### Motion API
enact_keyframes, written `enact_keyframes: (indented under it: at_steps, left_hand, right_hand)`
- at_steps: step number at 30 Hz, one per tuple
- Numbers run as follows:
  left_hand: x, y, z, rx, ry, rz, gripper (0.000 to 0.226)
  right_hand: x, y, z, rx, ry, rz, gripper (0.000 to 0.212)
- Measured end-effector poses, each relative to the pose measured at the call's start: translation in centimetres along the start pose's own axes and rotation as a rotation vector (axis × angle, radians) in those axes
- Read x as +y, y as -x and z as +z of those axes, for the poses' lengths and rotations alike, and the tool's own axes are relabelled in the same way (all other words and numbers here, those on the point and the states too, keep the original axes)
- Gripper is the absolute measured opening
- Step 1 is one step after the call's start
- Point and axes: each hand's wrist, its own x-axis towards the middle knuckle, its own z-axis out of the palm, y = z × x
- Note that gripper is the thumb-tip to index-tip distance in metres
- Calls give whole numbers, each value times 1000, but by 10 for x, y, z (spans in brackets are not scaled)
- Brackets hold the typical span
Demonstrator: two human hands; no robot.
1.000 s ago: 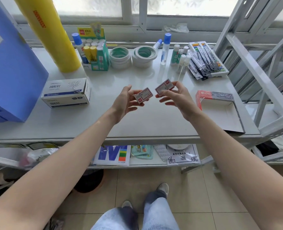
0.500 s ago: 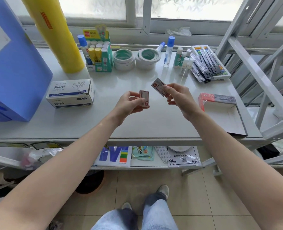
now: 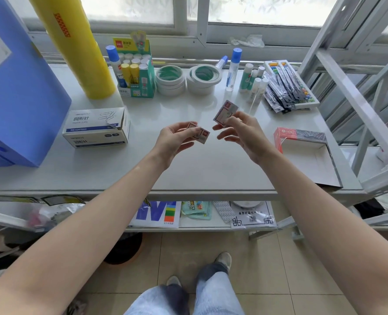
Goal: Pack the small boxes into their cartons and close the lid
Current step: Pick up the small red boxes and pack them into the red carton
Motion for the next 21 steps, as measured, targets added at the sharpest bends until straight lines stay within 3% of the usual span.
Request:
enact_keyframes:
  at_steps: [7,15,21]
  left_hand:
    - [-1,-4,1,24,124,-20,6]
    - [4,-4,6,8,188,-27,15]
    - [4,-5,3,5,194,-24,16]
  right_hand:
    - [4,-1,7,1,-113,80,11]
    - [6,-2,13,17,-123,86,30]
    - [8,-3,14,-2,-104,41,27]
